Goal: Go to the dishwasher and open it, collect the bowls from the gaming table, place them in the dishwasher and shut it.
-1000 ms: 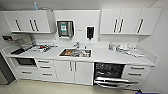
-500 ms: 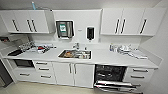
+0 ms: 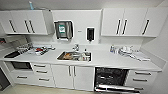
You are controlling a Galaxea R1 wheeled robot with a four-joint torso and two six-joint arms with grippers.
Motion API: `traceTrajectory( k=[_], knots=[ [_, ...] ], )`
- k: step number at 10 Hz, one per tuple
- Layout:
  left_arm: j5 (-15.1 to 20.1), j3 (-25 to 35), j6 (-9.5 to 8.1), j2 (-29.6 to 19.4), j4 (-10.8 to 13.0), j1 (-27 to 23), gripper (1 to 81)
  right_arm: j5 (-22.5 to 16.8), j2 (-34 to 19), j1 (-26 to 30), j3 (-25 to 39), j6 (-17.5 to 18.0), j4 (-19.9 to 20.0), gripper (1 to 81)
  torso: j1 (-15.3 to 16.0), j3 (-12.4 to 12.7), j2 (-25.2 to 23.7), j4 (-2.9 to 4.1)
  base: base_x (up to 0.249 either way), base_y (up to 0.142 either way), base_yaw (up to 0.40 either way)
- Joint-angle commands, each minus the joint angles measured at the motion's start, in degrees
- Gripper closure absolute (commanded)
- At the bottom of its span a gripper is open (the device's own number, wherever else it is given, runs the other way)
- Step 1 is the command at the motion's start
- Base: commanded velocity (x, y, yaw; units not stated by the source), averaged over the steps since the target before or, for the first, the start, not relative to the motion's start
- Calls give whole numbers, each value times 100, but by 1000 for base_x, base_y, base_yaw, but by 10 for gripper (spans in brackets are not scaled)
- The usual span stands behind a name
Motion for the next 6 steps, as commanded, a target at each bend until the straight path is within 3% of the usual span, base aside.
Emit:
traceTrajectory(
  k=[1,6],
  knots=[
    [323,2,17,-46,60,-91,811,-340,-125,81,27,-7,-73,811,2,0,0,0,138,0,0],
    [322,-16,25,-73,60,-91,811,-331,-107,81,44,-7,-73,811,-18,2,-9,0,139,0,0]
  ],
)
